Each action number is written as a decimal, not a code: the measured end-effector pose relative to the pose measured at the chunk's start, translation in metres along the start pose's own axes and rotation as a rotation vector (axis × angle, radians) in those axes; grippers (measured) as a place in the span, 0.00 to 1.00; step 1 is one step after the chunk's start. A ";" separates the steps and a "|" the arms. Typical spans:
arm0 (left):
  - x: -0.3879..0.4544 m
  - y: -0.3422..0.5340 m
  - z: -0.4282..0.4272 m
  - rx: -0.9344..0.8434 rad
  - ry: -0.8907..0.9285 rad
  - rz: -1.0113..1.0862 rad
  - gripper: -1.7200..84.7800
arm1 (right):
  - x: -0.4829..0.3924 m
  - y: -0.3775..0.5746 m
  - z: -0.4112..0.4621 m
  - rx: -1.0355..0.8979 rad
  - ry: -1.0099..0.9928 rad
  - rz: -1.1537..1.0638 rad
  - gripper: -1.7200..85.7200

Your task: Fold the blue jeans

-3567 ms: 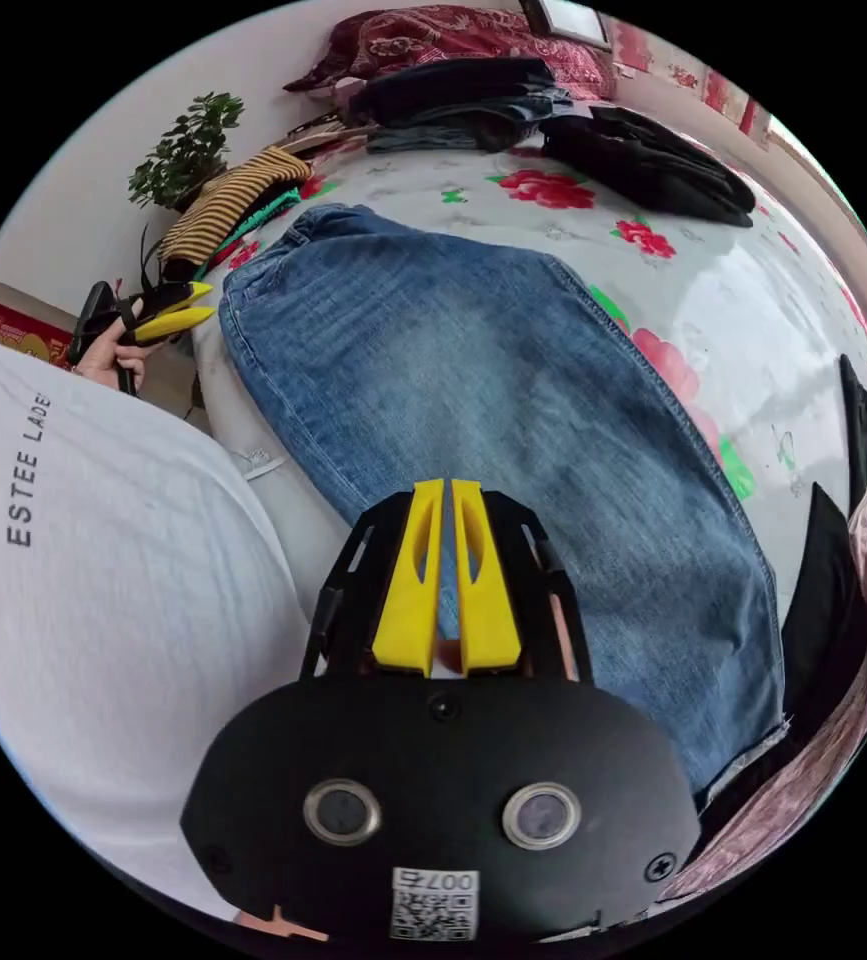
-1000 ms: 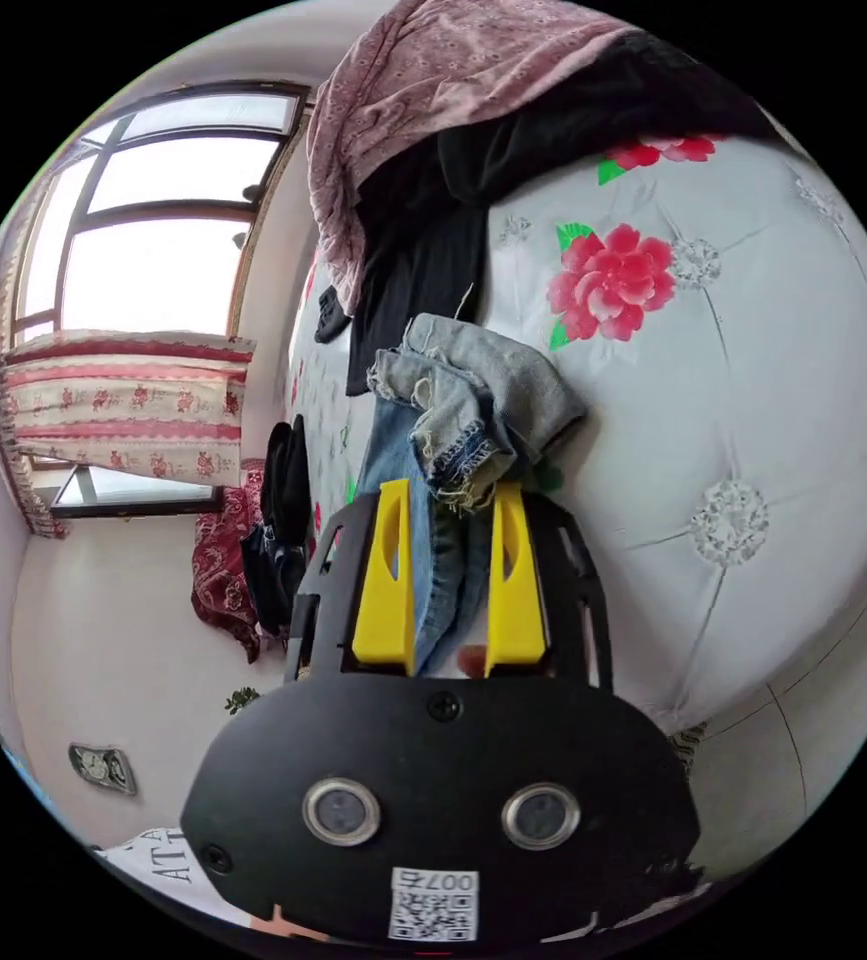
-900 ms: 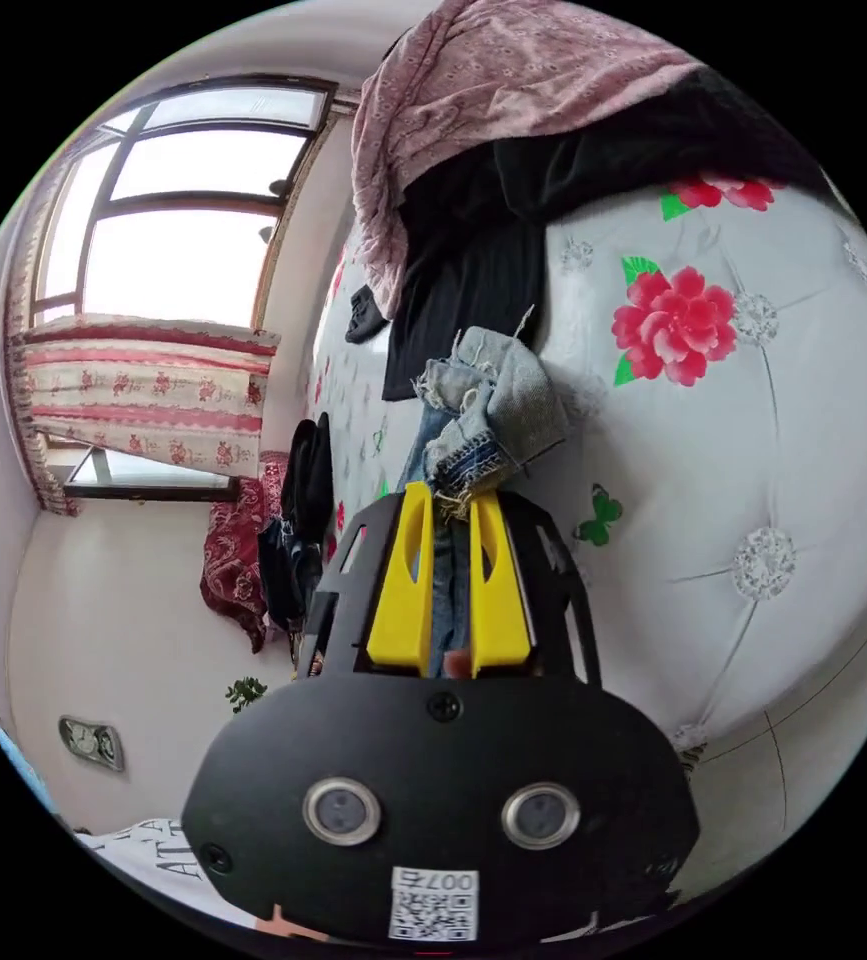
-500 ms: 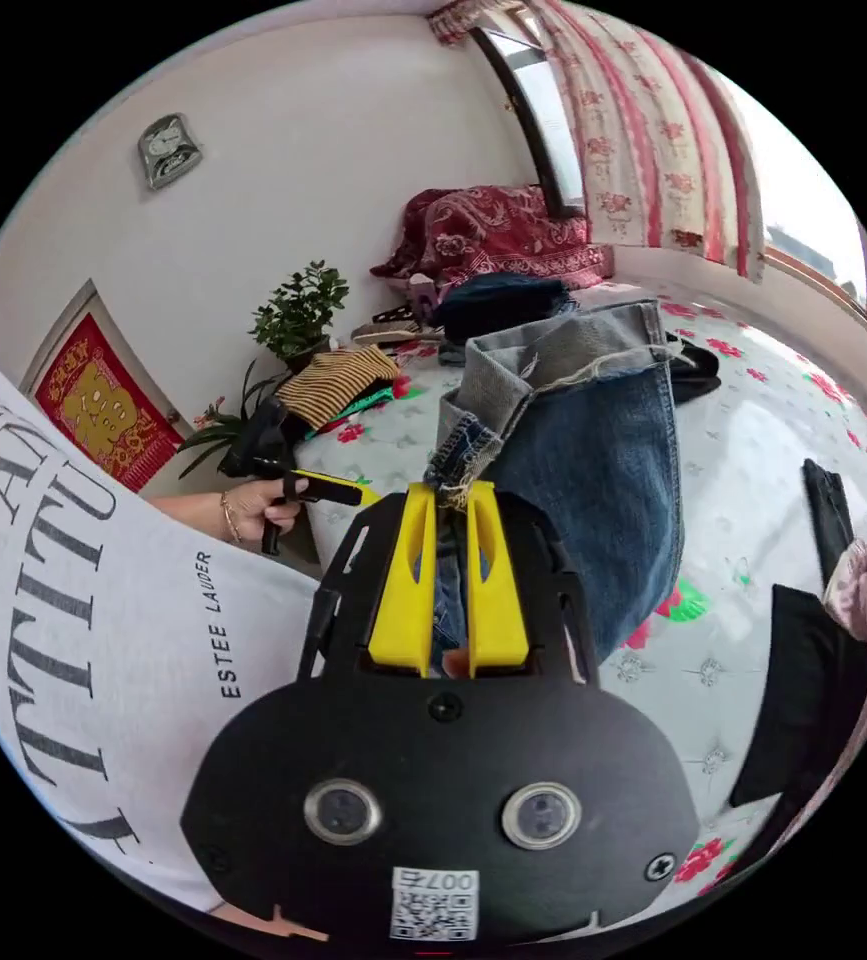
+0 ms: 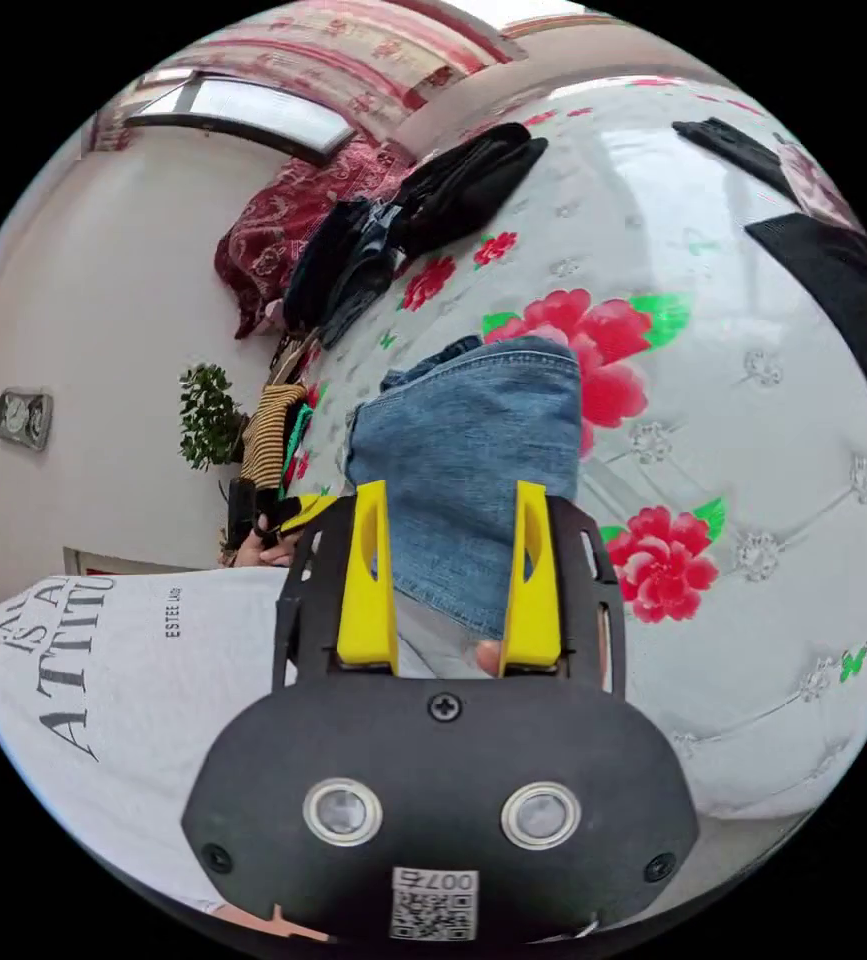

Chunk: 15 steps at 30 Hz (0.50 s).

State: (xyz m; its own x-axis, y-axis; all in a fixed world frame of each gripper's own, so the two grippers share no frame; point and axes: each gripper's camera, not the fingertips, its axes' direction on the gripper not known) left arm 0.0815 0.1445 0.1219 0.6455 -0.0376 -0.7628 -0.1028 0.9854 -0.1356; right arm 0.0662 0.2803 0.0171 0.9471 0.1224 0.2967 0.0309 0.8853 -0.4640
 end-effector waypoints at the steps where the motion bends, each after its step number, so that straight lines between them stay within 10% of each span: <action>1: -0.006 -0.011 0.007 -0.031 0.027 -0.002 0.19 | 0.018 0.003 -0.001 -0.009 -0.007 0.076 0.17; 15: 0.022 -0.092 0.024 -0.149 0.128 0.143 0.08 | -0.075 -0.082 -0.016 -0.131 0.073 -0.029 0.07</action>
State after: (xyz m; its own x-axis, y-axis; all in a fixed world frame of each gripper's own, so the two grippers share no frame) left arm 0.1232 0.0572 0.1325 0.5160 0.0708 -0.8537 -0.3030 0.9472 -0.1045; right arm -0.0026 0.1910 0.0195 0.9657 0.0609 0.2526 0.0954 0.8212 -0.5626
